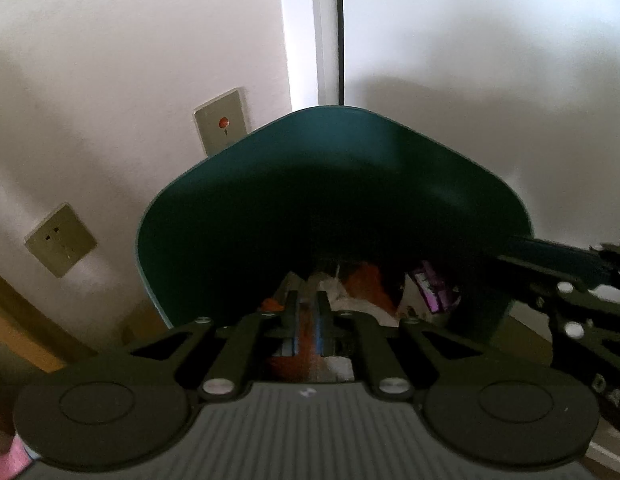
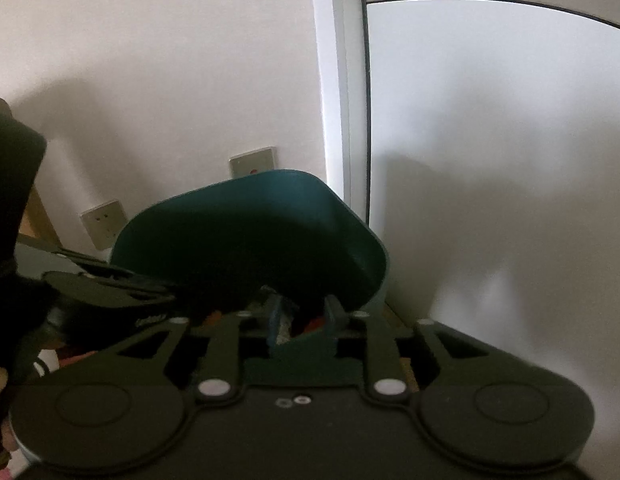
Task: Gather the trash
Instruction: 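Open the left tool over the bin while the right tool releases the tissue, then lower both open tools down to the trash pile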
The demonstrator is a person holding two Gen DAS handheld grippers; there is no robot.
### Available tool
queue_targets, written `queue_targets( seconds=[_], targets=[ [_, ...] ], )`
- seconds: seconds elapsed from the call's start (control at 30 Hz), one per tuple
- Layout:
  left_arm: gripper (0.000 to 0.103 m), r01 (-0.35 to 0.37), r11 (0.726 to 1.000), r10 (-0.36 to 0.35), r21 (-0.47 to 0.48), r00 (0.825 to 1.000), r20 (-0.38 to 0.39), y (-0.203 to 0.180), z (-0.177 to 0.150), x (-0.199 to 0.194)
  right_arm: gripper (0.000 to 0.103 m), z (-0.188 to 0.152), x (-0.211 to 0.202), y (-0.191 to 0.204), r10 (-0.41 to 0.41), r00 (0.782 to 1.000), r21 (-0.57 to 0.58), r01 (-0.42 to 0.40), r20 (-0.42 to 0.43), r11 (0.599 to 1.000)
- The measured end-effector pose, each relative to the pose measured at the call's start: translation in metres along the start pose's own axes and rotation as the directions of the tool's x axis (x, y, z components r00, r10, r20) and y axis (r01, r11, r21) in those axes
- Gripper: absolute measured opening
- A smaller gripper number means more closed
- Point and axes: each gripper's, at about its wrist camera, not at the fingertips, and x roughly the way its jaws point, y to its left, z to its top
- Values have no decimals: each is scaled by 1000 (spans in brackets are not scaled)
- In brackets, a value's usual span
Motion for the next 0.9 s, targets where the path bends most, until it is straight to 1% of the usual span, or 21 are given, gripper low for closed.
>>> queue_targets(
  seconds=[0.03, 0.07, 0.3, 0.33, 0.4, 0.43, 0.47, 0.5, 0.53, 0.57, 0.7, 0.8, 0.83, 0.87, 0.9],
  targets=[
    [7, 5, 1000, -5, -5, 1000, 2, 0, -1, -2, 32, -1, -5, -1, 1, 1000, 4, -1, 5, 1000],
    [7, 8, 1000, -7, -9, 1000, 3, -1, -1, -4, 33, -2, -11, -2, 5, 1000, 5, -6, 14, 1000],
    [9, 25, 999, -24, -21, 999, 29, -9, -9, -29, 35, -6, -51, -10, 12, 998, -3, -12, 61, 1000],
    [12, 30, 999, -29, -26, 999, 35, -10, -10, -33, 35, -8, -59, -11, 14, 997, -5, -14, 69, 1000],
    [25, 39, 999, -37, -30, 997, 63, -12, -12, -43, 36, -11, -73, -14, 13, 997, -6, -12, 82, 1000],
    [41, 40, 999, -37, -34, 996, 82, -13, -14, -50, 36, -14, -82, -16, 10, 996, -5, -10, 94, 1000],
    [61, 43, 998, -39, -38, 994, 99, -14, -16, -57, 36, -16, -89, -18, 10, 995, -7, -10, 102, 1000],
    [70, 48, 998, -43, -40, 991, 123, -16, -17, -66, 36, -18, -97, -20, 10, 994, -8, -9, 108, 1000],
    [76, 49, 998, -43, -39, 988, 145, -18, -19, -73, 36, -21, -106, -23, 8, 993, -8, -7, 115, 1000],
    [76, 51, 998, -45, -31, 985, 165, -21, -22, -81, 37, -23, -114, -26, 6, 992, -6, -6, 122, 1000],
    [76, 74, 997, -72, -2, 977, 199, -34, -30, -105, 38, -35, -144, -37, -3, 989, -7, 4, 147, 1000],
    [77, 93, 995, -96, 24, 969, 226, -48, -39, -122, 41, -48, -164, -47, -1, 989, -9, 2, 150, 1000],
    [82, 100, 994, -105, 33, 966, 235, -53, -43, -127, 46, -54, -171, -50, -10, 988, -11, 12, 152, 1000],
    [84, 109, 993, -116, 43, 962, 248, -59, -47, -132, 50, -60, -178, -55, -20, 988, -10, 21, 156, 1000],
    [84, 115, 992, -124, 50, 958, 259, -64, -52, -136, 51, -66, -183, -59, -25, 987, -11, 27, 160, 1000]
  ],
)
